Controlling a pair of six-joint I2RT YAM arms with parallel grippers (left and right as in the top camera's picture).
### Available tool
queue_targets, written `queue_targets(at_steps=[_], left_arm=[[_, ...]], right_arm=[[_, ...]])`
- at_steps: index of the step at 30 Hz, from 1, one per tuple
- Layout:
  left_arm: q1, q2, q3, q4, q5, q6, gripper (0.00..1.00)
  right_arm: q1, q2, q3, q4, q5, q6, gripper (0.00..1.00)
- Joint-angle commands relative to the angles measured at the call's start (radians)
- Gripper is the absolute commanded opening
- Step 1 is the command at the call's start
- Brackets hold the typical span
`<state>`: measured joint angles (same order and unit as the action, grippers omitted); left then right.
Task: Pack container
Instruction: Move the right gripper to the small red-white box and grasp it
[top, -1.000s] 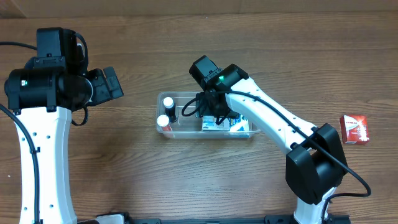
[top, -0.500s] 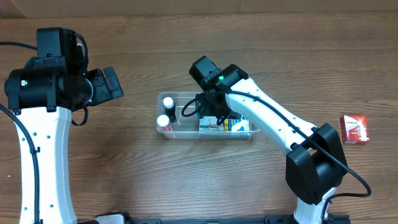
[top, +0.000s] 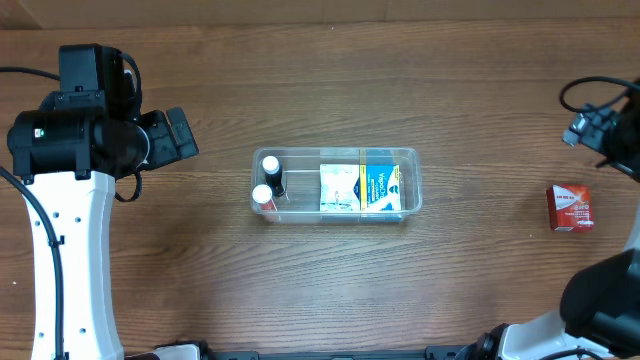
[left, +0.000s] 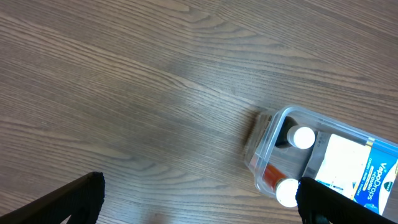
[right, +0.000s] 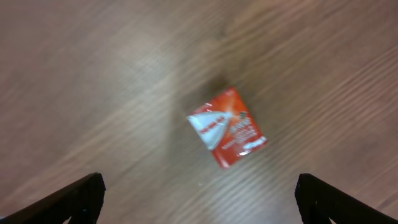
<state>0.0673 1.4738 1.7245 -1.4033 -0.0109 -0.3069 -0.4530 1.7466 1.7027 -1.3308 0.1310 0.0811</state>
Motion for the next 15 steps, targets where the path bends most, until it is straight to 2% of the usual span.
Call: queue_targets(at_steps=[1, 6, 8, 15], left_arm=[[0.004, 0.004, -0.003, 0.001, 0.008, 0.015, 1.0], [0.004, 0.004, -0.003, 0.016, 0.008, 0.015, 1.0], [0.004, 0.004, -0.003, 0.016, 0.008, 0.015, 1.0], [0.004, 0.004, -0.003, 0.016, 0.008, 0.015, 1.0]], right_arm=[[-0.069, 0.045, -0.085, 0.047, -0.137, -0.216, 1.0], [-0.104, 0.092, -0.299, 0.213, -0.122, -0.337, 1.0], [-0.104, 0.114, -0.357, 0.276, -0.056, -0.34, 1.0], [-0.105, 0.222, -0.37, 0.396, 0.048, -0.37, 1.0]])
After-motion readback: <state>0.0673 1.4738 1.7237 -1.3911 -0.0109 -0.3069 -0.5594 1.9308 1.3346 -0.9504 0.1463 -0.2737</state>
